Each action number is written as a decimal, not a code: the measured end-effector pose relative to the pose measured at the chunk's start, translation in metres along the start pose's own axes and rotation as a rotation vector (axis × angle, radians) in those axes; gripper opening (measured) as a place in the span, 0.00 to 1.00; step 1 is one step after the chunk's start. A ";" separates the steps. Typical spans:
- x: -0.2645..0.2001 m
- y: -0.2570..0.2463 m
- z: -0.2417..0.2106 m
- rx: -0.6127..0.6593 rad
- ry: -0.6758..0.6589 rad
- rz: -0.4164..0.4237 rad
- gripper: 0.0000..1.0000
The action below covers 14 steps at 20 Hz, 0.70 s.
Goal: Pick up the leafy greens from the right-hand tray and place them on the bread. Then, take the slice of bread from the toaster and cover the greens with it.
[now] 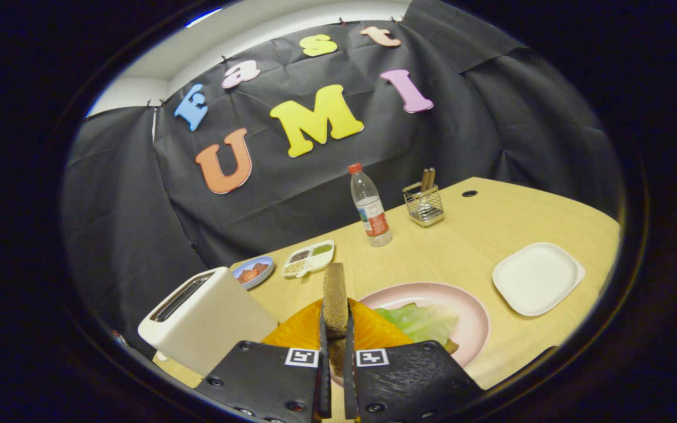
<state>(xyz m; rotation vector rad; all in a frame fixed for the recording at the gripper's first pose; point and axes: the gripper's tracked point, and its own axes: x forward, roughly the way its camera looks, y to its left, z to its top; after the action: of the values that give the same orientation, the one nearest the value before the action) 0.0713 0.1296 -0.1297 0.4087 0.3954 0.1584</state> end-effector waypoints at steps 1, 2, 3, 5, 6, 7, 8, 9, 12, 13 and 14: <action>0.001 -0.005 -0.002 0.000 0.005 -0.005 0.09; 0.002 -0.011 -0.002 0.001 0.011 -0.019 0.11; 0.001 -0.018 -0.003 -0.004 0.018 -0.030 0.12; 0.003 -0.030 -0.002 -0.011 0.025 -0.052 0.18; 0.001 -0.035 -0.002 -0.008 0.034 -0.056 0.18; 0.003 -0.044 -0.006 -0.007 0.041 -0.068 0.20; 0.005 -0.051 -0.009 -0.005 0.051 -0.075 0.29; 0.006 -0.057 -0.012 0.000 0.058 -0.079 0.29; 0.007 -0.072 -0.016 0.013 0.083 -0.094 0.42; 0.007 -0.077 -0.017 0.008 0.086 -0.103 0.46; 0.006 -0.082 -0.018 0.003 0.091 -0.112 0.50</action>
<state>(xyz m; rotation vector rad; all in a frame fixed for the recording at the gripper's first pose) 0.0754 0.0625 -0.1807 0.3823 0.5070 0.0680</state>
